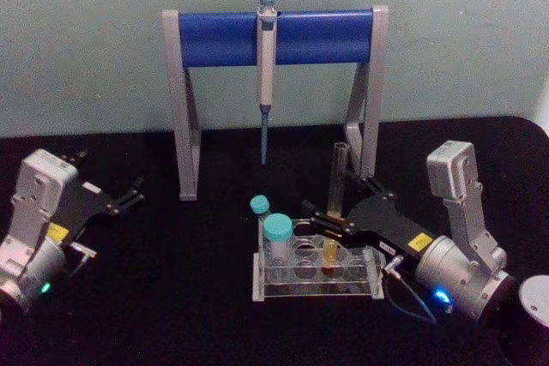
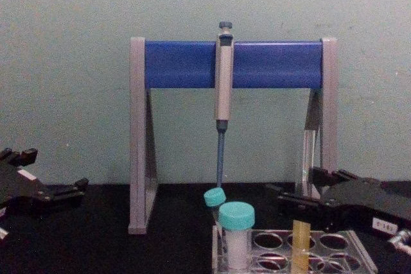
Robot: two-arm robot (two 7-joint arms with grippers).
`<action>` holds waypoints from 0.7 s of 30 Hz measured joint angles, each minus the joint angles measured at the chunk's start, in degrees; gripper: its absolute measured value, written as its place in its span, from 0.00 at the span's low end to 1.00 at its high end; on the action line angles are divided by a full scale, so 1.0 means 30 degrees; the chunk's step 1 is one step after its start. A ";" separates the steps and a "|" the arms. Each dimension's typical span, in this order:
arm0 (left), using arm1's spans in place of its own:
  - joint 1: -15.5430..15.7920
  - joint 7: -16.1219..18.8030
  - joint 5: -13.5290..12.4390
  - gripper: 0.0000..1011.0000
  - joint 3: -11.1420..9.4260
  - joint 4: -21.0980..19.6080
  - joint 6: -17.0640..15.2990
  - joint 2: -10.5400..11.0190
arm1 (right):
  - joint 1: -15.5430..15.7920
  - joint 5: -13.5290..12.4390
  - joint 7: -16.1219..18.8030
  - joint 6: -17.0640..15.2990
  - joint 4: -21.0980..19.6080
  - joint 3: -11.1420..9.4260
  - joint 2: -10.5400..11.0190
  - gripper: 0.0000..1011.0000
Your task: Pick up the test tube from the test tube rack, shake it, then place it back into the test tube rack.
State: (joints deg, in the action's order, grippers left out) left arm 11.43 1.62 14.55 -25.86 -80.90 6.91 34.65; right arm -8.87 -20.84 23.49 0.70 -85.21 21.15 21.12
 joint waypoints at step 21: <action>0.0000 0.0000 0.0000 1.00 0.0001 -0.0001 -0.0001 0.0000 | 0.0963 -0.0367 -0.0161 -0.0020 -0.1061 -0.0546 0.0405 0.99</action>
State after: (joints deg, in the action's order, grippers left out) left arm 11.43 1.62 14.55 -25.86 -80.90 6.90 34.65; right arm -5.98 -21.94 23.01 0.65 -88.40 19.51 22.33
